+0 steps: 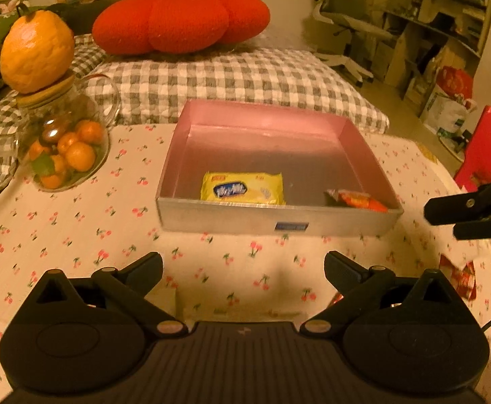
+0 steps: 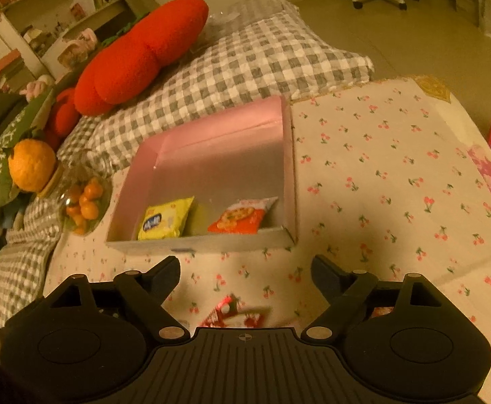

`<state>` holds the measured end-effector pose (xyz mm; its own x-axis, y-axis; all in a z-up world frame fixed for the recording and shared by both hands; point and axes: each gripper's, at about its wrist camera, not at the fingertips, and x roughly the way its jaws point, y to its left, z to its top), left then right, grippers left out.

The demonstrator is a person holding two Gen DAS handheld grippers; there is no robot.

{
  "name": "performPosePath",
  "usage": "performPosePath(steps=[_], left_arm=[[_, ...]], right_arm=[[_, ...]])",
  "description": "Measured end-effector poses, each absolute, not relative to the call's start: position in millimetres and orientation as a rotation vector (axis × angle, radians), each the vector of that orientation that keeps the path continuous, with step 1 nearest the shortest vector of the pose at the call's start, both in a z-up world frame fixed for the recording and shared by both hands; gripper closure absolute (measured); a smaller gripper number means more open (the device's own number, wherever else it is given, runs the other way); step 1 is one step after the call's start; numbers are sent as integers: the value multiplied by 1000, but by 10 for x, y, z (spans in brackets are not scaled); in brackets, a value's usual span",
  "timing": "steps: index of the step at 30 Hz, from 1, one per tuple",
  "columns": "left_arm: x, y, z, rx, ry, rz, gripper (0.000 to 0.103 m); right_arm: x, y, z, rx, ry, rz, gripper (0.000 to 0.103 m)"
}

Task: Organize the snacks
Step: 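Move both tools back from the box to the snack pile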

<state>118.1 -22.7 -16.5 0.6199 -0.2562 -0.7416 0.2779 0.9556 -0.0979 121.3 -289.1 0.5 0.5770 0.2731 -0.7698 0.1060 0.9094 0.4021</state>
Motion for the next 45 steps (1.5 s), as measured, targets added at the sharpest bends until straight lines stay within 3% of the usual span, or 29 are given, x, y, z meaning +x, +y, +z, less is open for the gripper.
performPosePath(steps=[38, 40, 45], left_arm=[[386, 398, -552, 167, 827, -382, 1], [368, 388, -561, 161, 815, -390, 5], [358, 348, -536, 119, 793, -419, 27]], right_arm=[[176, -2526, -370, 73, 923, 230, 15], [132, -2502, -373, 74, 909, 234, 15], [38, -2415, -357, 93, 869, 308, 15]])
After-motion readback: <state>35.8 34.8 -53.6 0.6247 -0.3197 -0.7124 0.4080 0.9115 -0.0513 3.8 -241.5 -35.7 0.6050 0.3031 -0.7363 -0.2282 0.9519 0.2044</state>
